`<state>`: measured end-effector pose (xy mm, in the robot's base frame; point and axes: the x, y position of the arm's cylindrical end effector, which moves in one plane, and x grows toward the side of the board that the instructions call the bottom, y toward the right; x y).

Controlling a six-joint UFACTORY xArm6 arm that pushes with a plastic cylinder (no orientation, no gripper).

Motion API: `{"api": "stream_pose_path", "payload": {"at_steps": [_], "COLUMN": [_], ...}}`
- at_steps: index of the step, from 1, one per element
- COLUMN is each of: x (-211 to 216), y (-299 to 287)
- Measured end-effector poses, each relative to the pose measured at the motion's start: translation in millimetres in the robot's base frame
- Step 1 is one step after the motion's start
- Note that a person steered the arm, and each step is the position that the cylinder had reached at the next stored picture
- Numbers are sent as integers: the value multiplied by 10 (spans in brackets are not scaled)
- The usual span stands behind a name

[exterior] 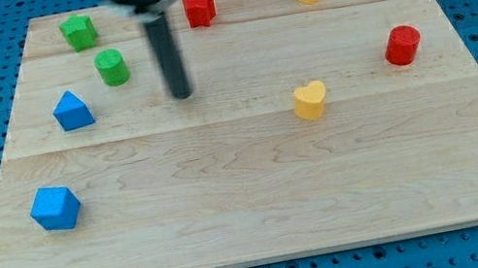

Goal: Move the green circle diagonally bottom left to the yellow heart

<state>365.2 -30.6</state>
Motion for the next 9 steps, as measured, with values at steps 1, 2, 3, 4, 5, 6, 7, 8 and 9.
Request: {"api": "stream_pose_path", "payload": {"at_steps": [1, 2, 3, 4, 5, 6, 7, 8, 9], "x": [-423, -493, -668, -920, -724, -558, -421, -113, 142], "y": [-316, -1061, -1439, -1736, -2265, -2105, -1472, -770, -685]}}
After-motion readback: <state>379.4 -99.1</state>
